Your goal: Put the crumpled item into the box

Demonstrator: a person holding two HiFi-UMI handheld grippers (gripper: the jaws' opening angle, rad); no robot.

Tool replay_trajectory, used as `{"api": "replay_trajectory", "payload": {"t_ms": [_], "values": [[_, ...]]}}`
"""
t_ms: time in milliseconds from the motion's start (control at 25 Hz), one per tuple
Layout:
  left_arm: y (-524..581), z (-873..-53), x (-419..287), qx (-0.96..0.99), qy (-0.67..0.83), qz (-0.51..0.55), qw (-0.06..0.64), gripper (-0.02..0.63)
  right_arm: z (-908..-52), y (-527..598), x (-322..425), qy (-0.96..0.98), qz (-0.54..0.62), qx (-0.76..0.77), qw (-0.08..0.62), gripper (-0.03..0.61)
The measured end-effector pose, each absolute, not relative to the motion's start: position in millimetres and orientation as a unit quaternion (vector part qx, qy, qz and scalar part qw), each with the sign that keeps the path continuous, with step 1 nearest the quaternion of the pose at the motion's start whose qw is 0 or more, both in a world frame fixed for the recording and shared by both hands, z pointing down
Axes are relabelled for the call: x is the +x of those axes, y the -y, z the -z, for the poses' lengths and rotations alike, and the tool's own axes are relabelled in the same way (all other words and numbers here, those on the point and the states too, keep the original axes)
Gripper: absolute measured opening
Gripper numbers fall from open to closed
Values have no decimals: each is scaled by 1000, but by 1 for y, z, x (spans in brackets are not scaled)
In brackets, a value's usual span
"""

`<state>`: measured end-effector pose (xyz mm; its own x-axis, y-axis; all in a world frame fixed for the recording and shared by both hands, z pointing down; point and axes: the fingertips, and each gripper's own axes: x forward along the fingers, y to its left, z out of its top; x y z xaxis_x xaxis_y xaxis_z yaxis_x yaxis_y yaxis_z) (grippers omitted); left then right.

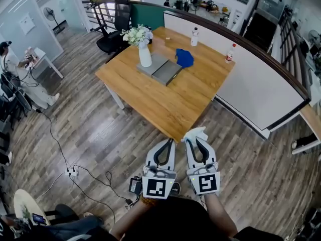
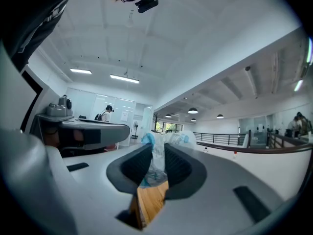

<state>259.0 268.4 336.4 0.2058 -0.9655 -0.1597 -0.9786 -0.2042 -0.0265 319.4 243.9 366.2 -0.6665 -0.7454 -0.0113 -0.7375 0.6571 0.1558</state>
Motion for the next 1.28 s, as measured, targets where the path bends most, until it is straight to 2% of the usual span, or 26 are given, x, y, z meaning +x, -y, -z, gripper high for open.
{"api": "replay_trajectory", "payload": {"t_ms": [1280], "values": [[-192, -337, 157, -818, -568, -84, 39, 23, -366, -181, 212, 883, 87, 456, 64, 81]]}}
